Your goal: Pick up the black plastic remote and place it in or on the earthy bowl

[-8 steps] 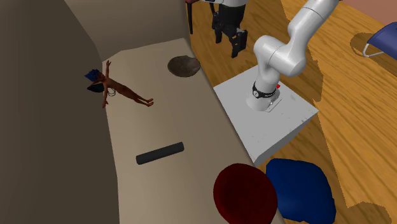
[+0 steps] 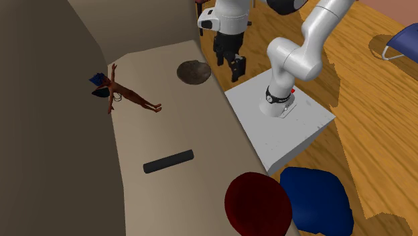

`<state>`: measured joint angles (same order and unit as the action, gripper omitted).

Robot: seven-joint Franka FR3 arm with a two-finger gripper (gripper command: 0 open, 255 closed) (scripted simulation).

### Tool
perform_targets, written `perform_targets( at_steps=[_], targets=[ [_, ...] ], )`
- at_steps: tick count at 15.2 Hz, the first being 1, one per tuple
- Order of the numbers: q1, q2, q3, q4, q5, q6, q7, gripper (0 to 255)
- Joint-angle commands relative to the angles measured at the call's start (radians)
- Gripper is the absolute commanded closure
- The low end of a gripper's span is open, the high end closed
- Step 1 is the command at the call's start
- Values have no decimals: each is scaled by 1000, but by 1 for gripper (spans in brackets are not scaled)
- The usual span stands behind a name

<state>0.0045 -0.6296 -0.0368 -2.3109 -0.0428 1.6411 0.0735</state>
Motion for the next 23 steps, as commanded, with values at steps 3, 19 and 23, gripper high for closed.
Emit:
perform_targets(
  at_steps=[3,19,23],
  targets=[
    [4,128,15,12,25,124,51,0],
    [16,686,45,249,94,474,205,0],
    [19,836,47,363,108,518,236,0]
  ],
)
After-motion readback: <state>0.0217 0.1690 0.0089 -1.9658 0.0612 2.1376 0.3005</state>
